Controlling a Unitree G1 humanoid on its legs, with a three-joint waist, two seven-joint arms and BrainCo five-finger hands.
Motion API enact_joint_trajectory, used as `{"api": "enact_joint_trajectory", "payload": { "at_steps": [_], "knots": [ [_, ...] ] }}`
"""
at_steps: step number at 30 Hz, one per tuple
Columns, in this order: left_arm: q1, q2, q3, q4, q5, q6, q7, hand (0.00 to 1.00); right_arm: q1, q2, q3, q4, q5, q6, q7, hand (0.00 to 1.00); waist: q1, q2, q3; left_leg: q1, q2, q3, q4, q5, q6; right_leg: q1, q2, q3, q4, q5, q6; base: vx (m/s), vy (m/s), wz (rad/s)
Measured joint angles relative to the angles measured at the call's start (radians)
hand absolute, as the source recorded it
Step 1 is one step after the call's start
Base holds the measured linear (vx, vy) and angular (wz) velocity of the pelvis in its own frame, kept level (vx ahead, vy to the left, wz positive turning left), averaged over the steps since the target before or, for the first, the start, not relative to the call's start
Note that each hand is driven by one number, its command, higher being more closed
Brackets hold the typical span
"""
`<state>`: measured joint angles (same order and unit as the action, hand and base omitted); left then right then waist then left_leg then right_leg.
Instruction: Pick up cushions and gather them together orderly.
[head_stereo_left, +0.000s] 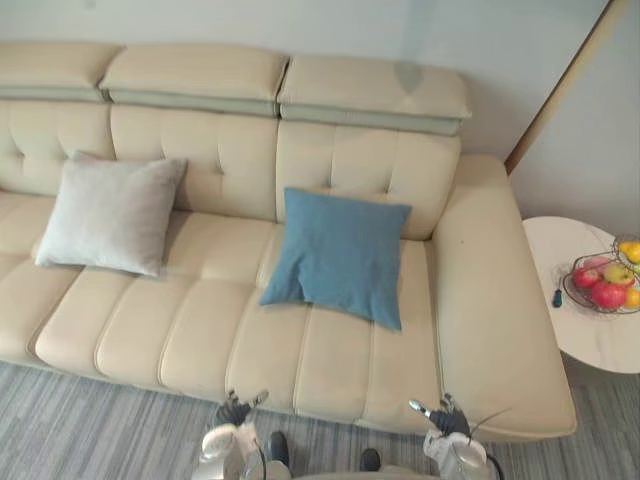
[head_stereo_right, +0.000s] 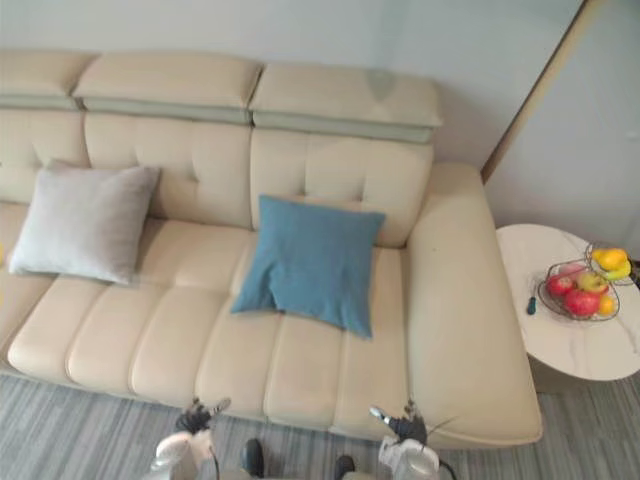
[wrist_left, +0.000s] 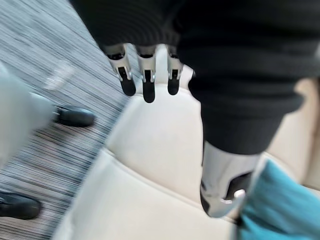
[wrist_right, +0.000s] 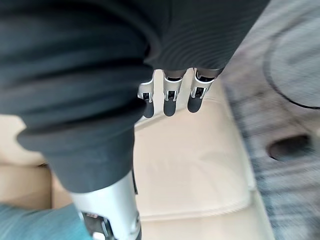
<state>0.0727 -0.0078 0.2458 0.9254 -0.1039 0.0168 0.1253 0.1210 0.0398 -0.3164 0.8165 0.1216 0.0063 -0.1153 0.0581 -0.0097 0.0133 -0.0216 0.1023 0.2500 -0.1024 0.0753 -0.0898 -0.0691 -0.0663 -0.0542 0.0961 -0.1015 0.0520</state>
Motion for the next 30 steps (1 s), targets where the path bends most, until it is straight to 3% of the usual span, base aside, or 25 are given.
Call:
{"api": "enact_joint_trajectory", "payload": {
  "at_steps": [11,16,17,18,19,22,23,24,25,26,27,28,30],
  "knots": [
    [-0.023,-0.005,0.011,0.068,0.069,-0.002,-0.016,0.00,-0.034,0.004,-0.022,0.070,-0.001,0.002,0.016,0.00,0.002,-0.016,0.000,0.026,-0.016,0.067,0.000,-0.006,0.009,0.015,-0.007,0.066,-0.035,0.046,0.026,0.01,0.025,-0.16],
    [-0.043,-0.003,0.010,0.062,0.073,-0.003,-0.013,0.00,-0.067,0.008,0.024,0.070,-0.005,0.003,0.012,0.00,0.008,-0.025,0.043,0.029,0.009,0.105,0.057,-0.047,0.031,-0.019,0.000,0.060,0.062,0.073,0.043,-0.05,0.013,-0.22],
    [-0.042,-0.006,0.012,0.058,0.074,-0.003,-0.013,0.00,-0.072,0.008,0.028,0.069,-0.005,0.003,0.011,0.00,0.010,-0.008,0.051,0.015,0.026,0.113,0.070,-0.050,0.040,-0.032,0.000,0.049,0.117,0.046,0.026,-0.10,-0.021,-0.04],
    [-0.042,-0.009,0.023,0.053,0.074,-0.003,-0.013,0.00,-0.074,0.012,0.028,0.069,-0.005,0.004,0.011,0.00,0.004,-0.015,0.049,-0.003,0.035,0.112,0.100,-0.053,0.043,-0.091,-0.023,-0.002,0.371,-0.047,0.013,-0.09,-0.067,0.22],
    [-0.044,-0.010,0.025,0.044,0.074,-0.002,-0.012,0.00,-0.071,0.011,0.026,0.072,-0.005,0.003,0.011,0.00,0.004,-0.025,0.046,-0.027,0.041,0.093,0.132,-0.054,0.045,-0.097,-0.050,-0.022,0.518,-0.091,0.041,-0.06,-0.097,0.27],
    [-0.041,-0.007,0.048,0.024,0.072,-0.003,-0.005,0.00,-0.073,0.010,0.026,0.083,0.000,0.002,0.007,0.00,0.011,-0.052,0.032,-0.106,0.044,0.066,0.226,-0.047,0.037,-0.042,-0.119,-0.022,0.583,-0.093,0.070,-0.04,-0.199,0.26],
    [-0.054,-0.007,0.052,0.019,0.071,-0.002,0.003,0.00,-0.094,0.005,0.025,0.102,0.001,0.003,0.007,0.00,0.016,-0.060,0.033,-0.153,0.057,0.060,0.281,-0.047,0.038,-0.019,-0.102,-0.020,0.503,-0.125,0.091,-0.10,-0.257,0.06],
    [-0.060,-0.009,0.052,0.019,0.069,-0.002,0.005,0.00,-0.108,-0.004,0.025,0.103,0.005,0.003,0.006,0.00,0.023,-0.044,0.038,-0.166,0.067,0.058,0.294,-0.047,0.038,-0.016,-0.089,-0.033,0.482,-0.126,0.091,-0.17,-0.220,-0.17],
    [-0.059,-0.032,0.047,0.015,0.061,-0.002,0.007,0.00,-0.118,-0.013,0.023,0.102,0.007,0.002,-0.006,0.00,0.055,-0.003,0.049,-0.193,0.102,0.042,0.301,-0.029,0.035,-0.003,-0.053,-0.048,0.420,-0.142,0.073,-0.24,-0.273,-0.12],
    [-0.062,-0.047,0.023,0.015,0.061,-0.003,0.009,0.00,-0.123,-0.025,0.024,0.102,0.011,0.000,-0.018,0.00,0.055,0.016,0.047,-0.226,0.123,0.037,0.301,-0.008,0.013,0.000,-0.041,-0.081,0.375,-0.178,0.055,-0.20,-0.225,-0.02],
    [-0.068,-0.047,0.010,0.016,0.061,-0.003,0.011,0.00,-0.122,-0.034,0.024,0.102,0.015,-0.001,-0.021,0.00,0.053,0.019,0.046,-0.245,0.129,0.030,0.299,-0.002,0.003,-0.002,-0.033,-0.098,0.358,-0.190,0.050,-0.26,-0.275,0.23],
    [-0.074,-0.052,-0.003,0.019,0.062,-0.003,0.008,0.00,-0.135,-0.038,0.025,0.102,0.024,-0.002,-0.028,0.00,0.054,0.056,0.070,-0.270,0.148,0.002,0.284,0.042,-0.030,0.001,0.000,-0.134,0.325,-0.202,0.031,-0.27,-0.195,0.28],
    [-0.077,-0.054,0.002,0.019,0.063,-0.003,0.009,0.00,-0.142,-0.037,0.025,0.102,0.034,-0.001,-0.036,0.00,0.046,0.061,0.083,-0.271,0.153,-0.019,0.235,0.125,-0.027,0.000,0.016,-0.161,0.319,-0.198,0.020,-0.29,-0.186,0.39]
  ]
}}
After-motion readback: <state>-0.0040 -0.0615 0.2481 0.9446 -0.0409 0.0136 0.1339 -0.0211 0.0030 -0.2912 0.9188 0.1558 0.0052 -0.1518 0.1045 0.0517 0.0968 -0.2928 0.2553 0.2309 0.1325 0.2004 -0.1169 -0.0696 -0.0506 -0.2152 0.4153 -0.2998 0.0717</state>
